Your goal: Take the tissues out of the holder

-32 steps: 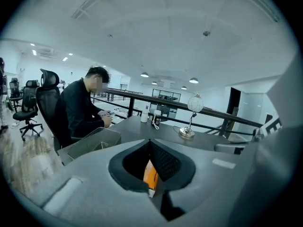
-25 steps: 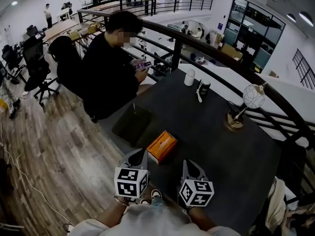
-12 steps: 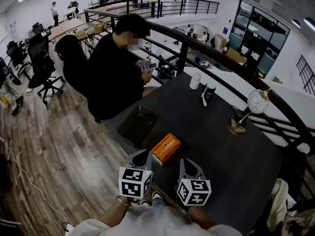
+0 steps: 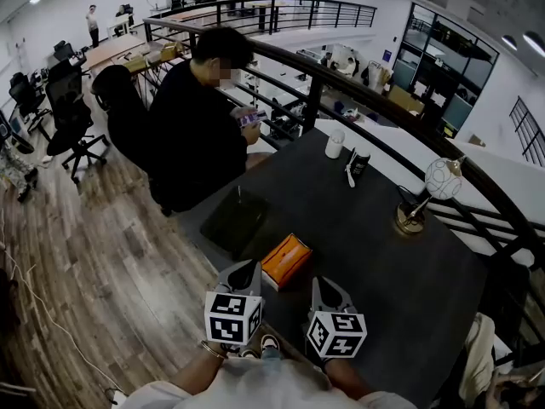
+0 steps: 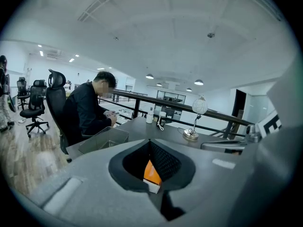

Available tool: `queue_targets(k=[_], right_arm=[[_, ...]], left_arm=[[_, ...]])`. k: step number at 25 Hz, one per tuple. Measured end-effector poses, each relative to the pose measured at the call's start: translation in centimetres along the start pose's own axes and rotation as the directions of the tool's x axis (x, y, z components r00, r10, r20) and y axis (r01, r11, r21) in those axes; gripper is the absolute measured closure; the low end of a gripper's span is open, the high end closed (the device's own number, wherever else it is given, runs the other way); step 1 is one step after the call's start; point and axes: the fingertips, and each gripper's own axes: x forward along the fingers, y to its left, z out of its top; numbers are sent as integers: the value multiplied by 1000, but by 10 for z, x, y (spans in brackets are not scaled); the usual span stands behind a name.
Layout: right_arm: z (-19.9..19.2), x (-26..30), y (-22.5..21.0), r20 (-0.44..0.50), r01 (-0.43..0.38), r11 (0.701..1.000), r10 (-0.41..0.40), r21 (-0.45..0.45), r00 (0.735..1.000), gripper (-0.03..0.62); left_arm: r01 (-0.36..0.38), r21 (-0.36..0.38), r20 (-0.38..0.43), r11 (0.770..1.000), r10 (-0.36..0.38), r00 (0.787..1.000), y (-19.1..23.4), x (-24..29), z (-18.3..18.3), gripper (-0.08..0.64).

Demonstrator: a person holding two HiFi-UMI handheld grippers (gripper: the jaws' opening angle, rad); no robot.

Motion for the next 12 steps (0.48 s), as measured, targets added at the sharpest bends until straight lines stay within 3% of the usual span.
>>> queue_targets(k=[12], right_arm=[[-2,-5,-1,-11,11,1000,-11,-4,1000,586]], left_arm=[[-10,-8,-3,1000,10,1000,0,-2,-1,551]])
